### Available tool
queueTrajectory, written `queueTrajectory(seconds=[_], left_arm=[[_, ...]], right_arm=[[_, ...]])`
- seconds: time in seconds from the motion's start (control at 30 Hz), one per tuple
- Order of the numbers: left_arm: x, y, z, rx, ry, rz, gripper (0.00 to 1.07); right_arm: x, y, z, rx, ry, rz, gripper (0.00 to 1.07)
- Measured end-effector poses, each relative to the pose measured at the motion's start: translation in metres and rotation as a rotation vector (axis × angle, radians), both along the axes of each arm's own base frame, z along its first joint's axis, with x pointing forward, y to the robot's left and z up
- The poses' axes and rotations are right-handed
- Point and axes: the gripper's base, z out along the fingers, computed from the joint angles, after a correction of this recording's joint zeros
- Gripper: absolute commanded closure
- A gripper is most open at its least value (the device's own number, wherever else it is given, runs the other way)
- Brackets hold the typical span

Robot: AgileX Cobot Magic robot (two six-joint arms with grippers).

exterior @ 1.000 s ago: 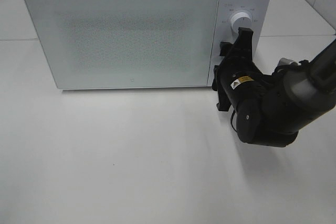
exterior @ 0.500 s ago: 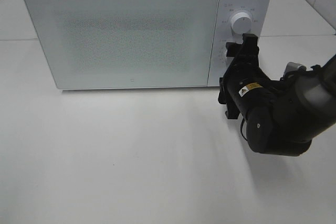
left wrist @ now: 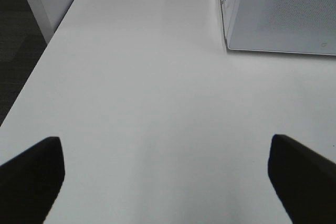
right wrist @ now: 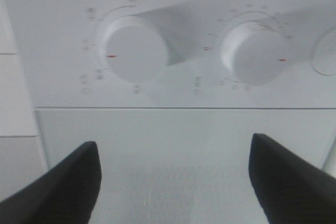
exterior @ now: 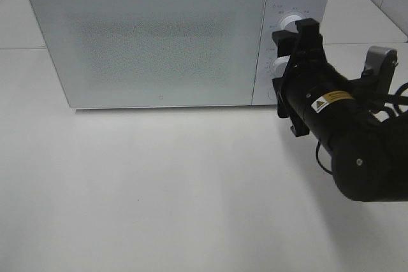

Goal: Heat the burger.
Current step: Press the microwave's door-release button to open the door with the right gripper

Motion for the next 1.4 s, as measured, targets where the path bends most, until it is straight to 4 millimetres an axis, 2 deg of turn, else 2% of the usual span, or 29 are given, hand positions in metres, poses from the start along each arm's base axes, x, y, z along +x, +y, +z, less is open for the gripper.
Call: queueTrajectory(seconds=[0.03,0.1,0.13,0.17,0.23,0.27,0.3,0.37,0.4,0.43,0.47,0.53,0.6,0.63,0.67,0.7,0.8,1.03,1.17,1.33,1.4], left_arm=[[0.000,0.000,0.000,0.000,0.000,0.000,0.09],[0.000,0.000,0.000,0.000,0.000,0.000,0.09],[0.000,0.000,0.000,0.000,0.000,0.000,0.09],[0.000,0.000,0.000,0.000,0.000,0.000,0.09],[0.000,0.000,0.000,0.000,0.000,0.000,0.09],[0.000,0.000,0.000,0.000,0.000,0.000,0.09],[0.000,0.000,0.000,0.000,0.000,0.000,0.09],[0.000,0.000,0.000,0.000,0.000,0.000,0.09],[0.000,0.000,0.000,0.000,0.000,0.000,0.09],[0.000,0.000,0.000,0.000,0.000,0.000,0.09],[0.000,0.000,0.000,0.000,0.000,0.000,0.09],[0.000,0.000,0.000,0.000,0.000,0.000,0.09],[0.000,0.000,0.000,0.000,0.000,0.000,0.09],[0.000,0.000,0.000,0.000,0.000,0.000,0.09],[0.000,0.000,0.000,0.000,0.000,0.000,0.09],[0.000,0.000,0.000,0.000,0.000,0.000,0.09],[0.000,0.000,0.000,0.000,0.000,0.000,0.09],[0.000,0.000,0.000,0.000,0.000,0.000,0.09],[0.000,0.000,0.000,0.000,0.000,0.000,0.09],[0.000,0.000,0.000,0.000,0.000,0.000,0.09],[0.000,0.000,0.000,0.000,0.000,0.000,0.09]], right_arm=[[0.000,0.000,0.000,0.000,0.000,0.000,0.31],[-0.005,-0.002,0.020,-0.082,-0.084,0.031,0.31],[-0.005,-0.002,0.020,-0.082,-0.084,0.031,0.31],[-0.008,-0.003,0.033,-0.163,-0.137,0.053,0.31],[-0.010,-0.004,0.039,-0.207,-0.157,0.067,0.31],[-0.014,-0.005,0.050,-0.295,-0.187,0.096,0.31],[-0.014,-0.005,0.050,-0.295,-0.187,0.096,0.31],[-0.019,-0.007,0.061,-0.467,-0.215,0.140,0.31],[-0.019,-0.007,0.061,-0.467,-0.215,0.140,0.31],[-0.022,-0.009,0.068,-0.591,-0.240,0.168,0.31],[-0.022,-0.009,0.068,-0.591,-0.240,0.168,0.31],[-0.028,-0.013,0.078,-0.746,-0.270,0.189,0.31],[-0.029,-0.015,0.080,-0.786,-0.269,0.198,0.31],[-0.033,-0.017,0.082,-0.886,-0.266,0.228,0.31],[-0.033,-0.017,0.082,-0.886,-0.266,0.228,0.31],[-0.035,-0.020,0.085,-0.980,-0.275,0.263,0.31],[-0.039,-0.025,0.090,-1.084,-0.285,0.318,0.31],[-0.038,-0.034,0.106,-1.236,-0.260,0.493,0.31],[-0.036,-0.045,0.123,-1.303,-0.188,0.616,0.30],[-0.038,-0.057,0.138,-1.334,-0.133,0.654,0.30],[-0.043,-0.068,0.154,-1.362,-0.111,0.646,0.30]])
